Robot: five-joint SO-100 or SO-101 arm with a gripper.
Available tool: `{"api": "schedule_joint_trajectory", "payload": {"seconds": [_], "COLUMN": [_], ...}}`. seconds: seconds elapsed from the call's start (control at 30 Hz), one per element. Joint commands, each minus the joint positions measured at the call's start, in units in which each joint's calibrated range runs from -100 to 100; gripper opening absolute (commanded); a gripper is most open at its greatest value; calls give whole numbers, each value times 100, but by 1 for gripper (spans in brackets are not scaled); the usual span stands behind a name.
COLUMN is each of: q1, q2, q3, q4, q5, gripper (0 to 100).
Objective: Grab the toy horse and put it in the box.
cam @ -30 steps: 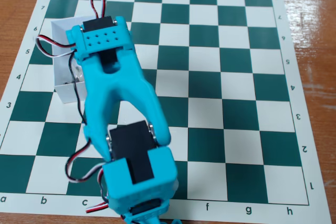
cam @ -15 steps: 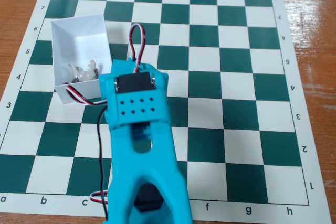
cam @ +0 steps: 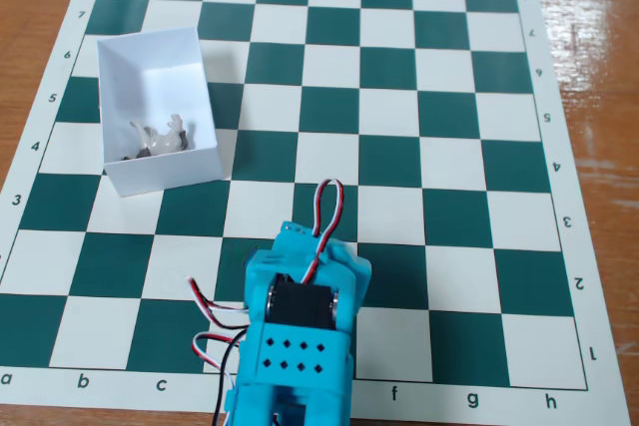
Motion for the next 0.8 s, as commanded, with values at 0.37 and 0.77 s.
{"api": "schedule_joint_trajectory", "payload": {"seconds": [0.37, 0.77], "q1": [-200, -150], "q2": [-1331, -1455], "q3": [73, 73], "q4": [2222, 2280], "q5": [-149, -169], "gripper": [0, 0]}}
